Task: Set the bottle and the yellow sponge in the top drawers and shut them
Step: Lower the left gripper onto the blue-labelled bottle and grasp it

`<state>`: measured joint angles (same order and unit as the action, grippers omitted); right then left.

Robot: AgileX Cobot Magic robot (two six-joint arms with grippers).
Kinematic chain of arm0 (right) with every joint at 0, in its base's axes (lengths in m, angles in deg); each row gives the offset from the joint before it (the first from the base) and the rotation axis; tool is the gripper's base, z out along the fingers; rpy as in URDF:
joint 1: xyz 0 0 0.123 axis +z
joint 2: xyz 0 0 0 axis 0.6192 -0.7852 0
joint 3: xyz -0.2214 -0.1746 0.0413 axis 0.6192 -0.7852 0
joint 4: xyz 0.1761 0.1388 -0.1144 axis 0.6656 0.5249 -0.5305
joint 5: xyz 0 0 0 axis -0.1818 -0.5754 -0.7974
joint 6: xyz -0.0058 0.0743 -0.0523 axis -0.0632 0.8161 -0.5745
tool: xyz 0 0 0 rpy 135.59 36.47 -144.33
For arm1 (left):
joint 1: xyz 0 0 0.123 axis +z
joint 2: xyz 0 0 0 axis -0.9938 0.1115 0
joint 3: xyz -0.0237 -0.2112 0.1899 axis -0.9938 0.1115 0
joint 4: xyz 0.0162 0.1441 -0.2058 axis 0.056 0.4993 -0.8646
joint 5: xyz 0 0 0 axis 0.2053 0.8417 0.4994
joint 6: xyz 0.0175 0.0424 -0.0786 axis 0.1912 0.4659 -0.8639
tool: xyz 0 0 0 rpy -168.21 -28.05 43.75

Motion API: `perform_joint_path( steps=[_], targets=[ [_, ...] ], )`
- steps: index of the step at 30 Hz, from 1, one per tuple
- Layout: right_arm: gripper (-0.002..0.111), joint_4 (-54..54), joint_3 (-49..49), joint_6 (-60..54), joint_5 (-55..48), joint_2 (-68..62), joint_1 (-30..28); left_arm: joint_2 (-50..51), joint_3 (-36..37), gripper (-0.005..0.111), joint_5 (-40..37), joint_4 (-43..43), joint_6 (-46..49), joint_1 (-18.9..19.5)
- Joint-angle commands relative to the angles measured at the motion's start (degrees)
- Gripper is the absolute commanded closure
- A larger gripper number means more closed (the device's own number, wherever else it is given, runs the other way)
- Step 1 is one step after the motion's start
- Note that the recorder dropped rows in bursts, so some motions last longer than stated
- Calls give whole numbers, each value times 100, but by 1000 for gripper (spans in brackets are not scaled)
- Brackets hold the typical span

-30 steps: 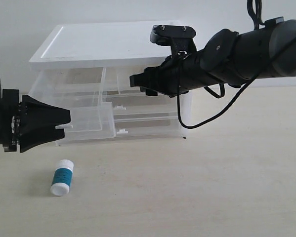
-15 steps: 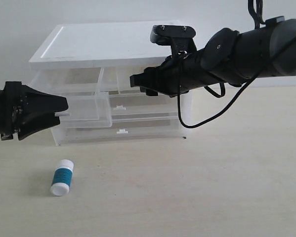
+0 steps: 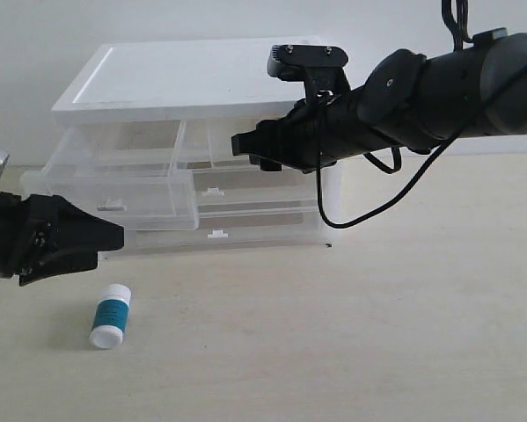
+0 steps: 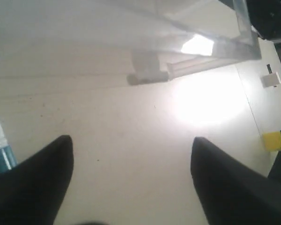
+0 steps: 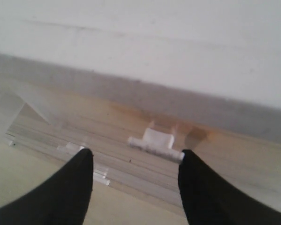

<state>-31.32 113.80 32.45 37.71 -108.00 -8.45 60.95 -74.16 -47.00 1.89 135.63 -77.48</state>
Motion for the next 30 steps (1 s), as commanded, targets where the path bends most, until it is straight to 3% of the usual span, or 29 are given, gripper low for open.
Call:
perform_joint_path(
  steps=[1, 4, 17, 20, 30],
  targets=[
    [57, -51, 73, -149, 314, -3, -64, -156, 28, 41, 599, 625, -444, -308],
    [57, -51, 73, -174, 314, -3, -64, -156, 56, 42, 1461, 1442, -1294, -514],
    [57, -51, 73, -186, 301, -3, -64, -156, 258, 42, 3183, 1336, -1430, -1307],
    [57, -51, 73, -186, 279, -3, -64, -145, 258, 42, 3424, 1246, -1430, -1472],
    [57, -51, 73, -186, 234, -3, -64, 561, 258, 42, 3782, 1049, -1455, -1485]
  ],
)
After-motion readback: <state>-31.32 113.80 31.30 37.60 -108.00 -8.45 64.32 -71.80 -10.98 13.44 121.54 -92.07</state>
